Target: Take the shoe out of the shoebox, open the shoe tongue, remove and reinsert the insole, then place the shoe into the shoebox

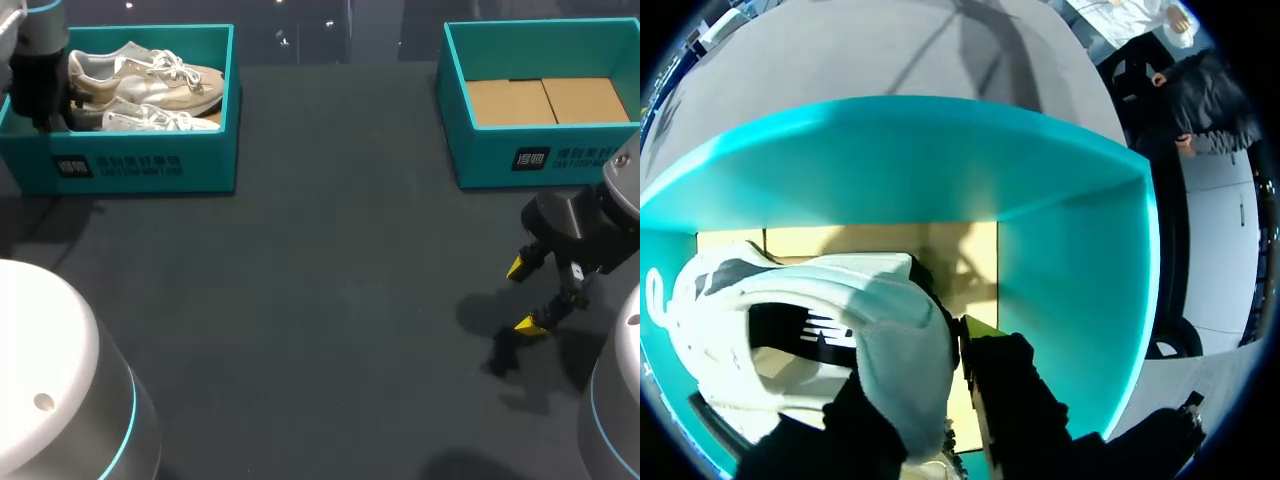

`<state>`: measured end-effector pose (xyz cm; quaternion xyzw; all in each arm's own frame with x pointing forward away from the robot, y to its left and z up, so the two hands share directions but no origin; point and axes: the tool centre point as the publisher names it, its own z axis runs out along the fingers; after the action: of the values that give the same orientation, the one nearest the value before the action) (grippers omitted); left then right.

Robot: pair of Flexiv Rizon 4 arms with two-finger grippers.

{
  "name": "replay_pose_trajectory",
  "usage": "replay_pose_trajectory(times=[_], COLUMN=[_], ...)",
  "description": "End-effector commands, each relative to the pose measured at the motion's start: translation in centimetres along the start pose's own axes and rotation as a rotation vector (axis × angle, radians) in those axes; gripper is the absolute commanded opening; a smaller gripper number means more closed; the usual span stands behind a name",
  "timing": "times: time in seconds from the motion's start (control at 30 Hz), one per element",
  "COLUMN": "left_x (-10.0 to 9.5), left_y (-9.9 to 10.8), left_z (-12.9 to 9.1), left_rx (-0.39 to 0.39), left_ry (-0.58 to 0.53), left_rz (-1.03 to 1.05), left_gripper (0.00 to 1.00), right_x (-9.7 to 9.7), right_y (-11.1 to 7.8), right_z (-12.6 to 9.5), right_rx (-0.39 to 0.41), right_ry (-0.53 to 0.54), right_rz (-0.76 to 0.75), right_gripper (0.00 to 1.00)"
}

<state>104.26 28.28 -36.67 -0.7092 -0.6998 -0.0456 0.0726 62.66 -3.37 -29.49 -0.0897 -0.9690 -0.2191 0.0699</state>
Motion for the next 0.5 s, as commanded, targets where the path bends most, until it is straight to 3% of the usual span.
replay_pose_trajectory(times=[0.03, 0.5], left_x=[0.1, 2.0], left_y=[-0.1, -0.5], left_z=[-0.1, -2.3], left_rx=[0.000, -0.006], left_ry=[-0.001, -0.027], left_rz=[0.001, -0.013], left_gripper=[0.00, 0.00], right_x=[0.1, 0.1], right_y=[0.0, 0.0], right_z=[0.1, 0.1], right_rx=[0.002, 0.002], right_ry=[-0.003, -0.003], right_rz=[0.001, 0.001], right_gripper=[1.00, 1.00])
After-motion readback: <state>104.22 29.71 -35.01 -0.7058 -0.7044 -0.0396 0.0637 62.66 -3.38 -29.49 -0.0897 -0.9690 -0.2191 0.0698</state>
